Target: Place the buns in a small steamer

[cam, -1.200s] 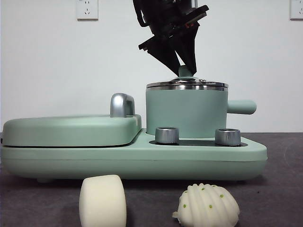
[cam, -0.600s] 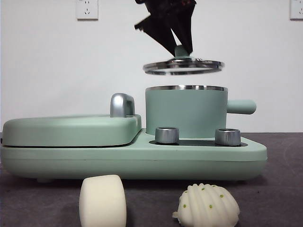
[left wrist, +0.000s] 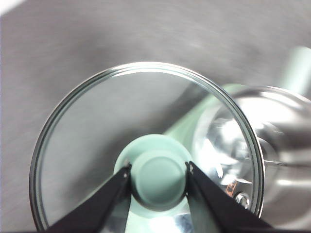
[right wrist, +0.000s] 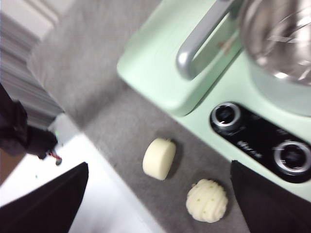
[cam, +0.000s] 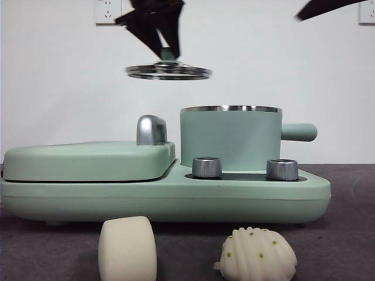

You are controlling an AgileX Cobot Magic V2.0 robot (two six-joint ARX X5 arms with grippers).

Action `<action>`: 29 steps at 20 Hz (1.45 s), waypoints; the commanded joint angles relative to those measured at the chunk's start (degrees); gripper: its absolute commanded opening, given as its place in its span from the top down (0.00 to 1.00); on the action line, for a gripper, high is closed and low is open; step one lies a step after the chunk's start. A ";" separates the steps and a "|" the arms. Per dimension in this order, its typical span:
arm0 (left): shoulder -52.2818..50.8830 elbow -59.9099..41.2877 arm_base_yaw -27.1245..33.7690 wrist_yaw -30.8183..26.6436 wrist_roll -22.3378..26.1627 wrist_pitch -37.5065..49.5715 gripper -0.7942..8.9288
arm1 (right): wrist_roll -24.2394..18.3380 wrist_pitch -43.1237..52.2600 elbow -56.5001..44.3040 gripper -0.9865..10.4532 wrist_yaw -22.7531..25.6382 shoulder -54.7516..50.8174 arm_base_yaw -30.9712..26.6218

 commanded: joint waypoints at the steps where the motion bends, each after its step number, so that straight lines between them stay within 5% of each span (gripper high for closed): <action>1: -0.02 2.47 2.60 0.04 -0.68 1.07 0.80 | 3.82 0.11 2.89 0.51 5.25 6.14 7.39; 9: -0.02 2.47 11.69 0.04 -1.46 1.14 0.80 | 7.50 2.58 5.88 0.51 11.41 25.53 21.44; 20: -0.02 2.47 15.43 0.07 -2.73 0.98 0.80 | 6.99 9.66 5.88 0.51 17.18 42.82 25.46; 29: -0.02 2.47 15.50 0.09 -2.73 0.98 0.80 | 7.04 9.73 5.88 0.79 18.45 44.96 25.46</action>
